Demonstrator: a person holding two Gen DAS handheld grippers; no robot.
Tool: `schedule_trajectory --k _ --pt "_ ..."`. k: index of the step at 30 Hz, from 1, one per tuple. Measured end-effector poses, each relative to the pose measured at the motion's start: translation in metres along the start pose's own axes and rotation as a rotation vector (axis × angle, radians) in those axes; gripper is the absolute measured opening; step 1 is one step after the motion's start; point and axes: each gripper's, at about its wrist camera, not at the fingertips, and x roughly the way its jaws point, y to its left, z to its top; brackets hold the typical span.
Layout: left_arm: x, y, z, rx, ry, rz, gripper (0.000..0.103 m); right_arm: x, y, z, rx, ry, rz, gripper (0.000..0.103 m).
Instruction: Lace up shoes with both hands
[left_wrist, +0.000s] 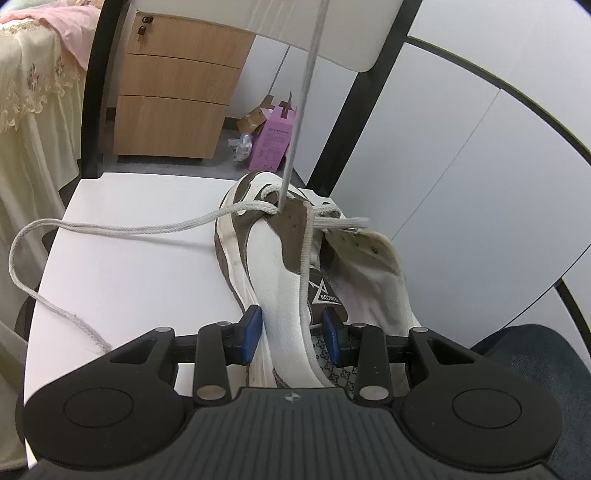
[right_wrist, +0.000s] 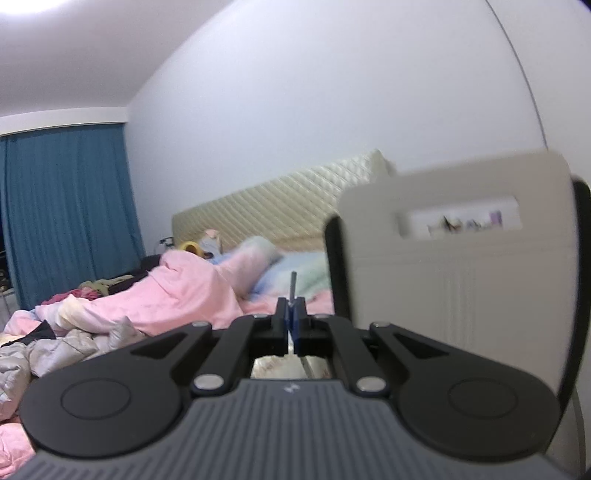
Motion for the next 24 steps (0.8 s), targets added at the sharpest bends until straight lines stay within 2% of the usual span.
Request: schedule_trajectory --k 9,15,18,24 --pt "0.001 -0.003 0.000 0.017 0.002 0.005 0.039 0.002 0.029 0.047 -0.140 -0.035 0.057 0.003" --pt "0.001 -0.004 0.000 0.016 0.002 0.006 0.039 0.011 0.023 0.033 -0.073 0.002 0.087 0.003" --pt "0.000 -0.005 0.000 0.017 0.001 0.008 0.039 0.028 0.027 0.013 -0.059 0.086 0.083 0.003" --pt "0.001 -0.005 0.001 0.026 0.002 0.012 0.041 0.069 0.015 -0.052 0.013 0.358 0.061 0.003"
